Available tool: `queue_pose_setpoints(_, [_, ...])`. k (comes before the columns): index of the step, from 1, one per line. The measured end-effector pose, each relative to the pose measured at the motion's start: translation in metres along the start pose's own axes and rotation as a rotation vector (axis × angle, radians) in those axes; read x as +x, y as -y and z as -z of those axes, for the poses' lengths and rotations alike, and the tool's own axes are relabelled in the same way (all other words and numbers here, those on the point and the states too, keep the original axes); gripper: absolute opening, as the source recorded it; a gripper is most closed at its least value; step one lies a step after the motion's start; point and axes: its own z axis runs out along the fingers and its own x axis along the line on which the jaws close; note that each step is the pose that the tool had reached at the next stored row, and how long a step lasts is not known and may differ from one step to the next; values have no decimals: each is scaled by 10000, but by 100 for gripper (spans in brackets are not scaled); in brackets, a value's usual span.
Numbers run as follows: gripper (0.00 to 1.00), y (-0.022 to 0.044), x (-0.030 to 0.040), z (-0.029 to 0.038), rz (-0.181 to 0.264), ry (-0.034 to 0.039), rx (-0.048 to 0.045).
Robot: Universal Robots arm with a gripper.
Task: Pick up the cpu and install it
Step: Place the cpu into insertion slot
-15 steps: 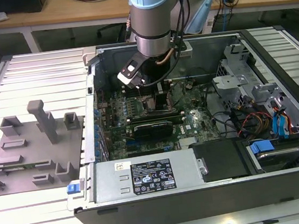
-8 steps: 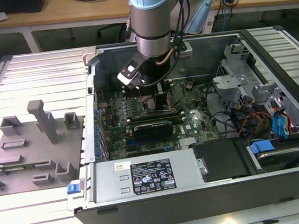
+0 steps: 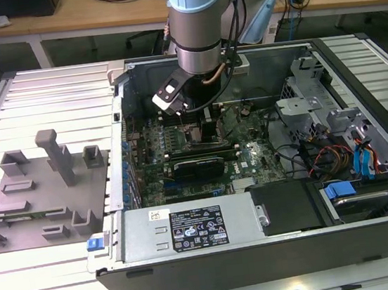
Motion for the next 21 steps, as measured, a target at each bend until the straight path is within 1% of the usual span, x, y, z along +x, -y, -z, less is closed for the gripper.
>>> queue_pose_setpoints(6, [53,0,0,-2,0,0,0])
queue_pose_setpoints(7, [54,-2,4,-10,-1,-25,-18])
queue_pose_setpoints(8, [54,-2,4,-9,-1,-17,-11])
queue_pose_setpoints(9, [60,-1,2,-7,0,-11,-7])
queue_pose_setpoints(13, [60,0,0,2,0,1,1])
queue_pose_setpoints(15, [60,-2,-2,49,0,-1,0])
queue_pose_setpoints(16, [60,-4,-3,101,0,1,1])
queue_pose_setpoints(17, [60,-5,-3,114,0,1,-2])
queue_pose_setpoints(21, [58,-5,-3,115,0,7,0])
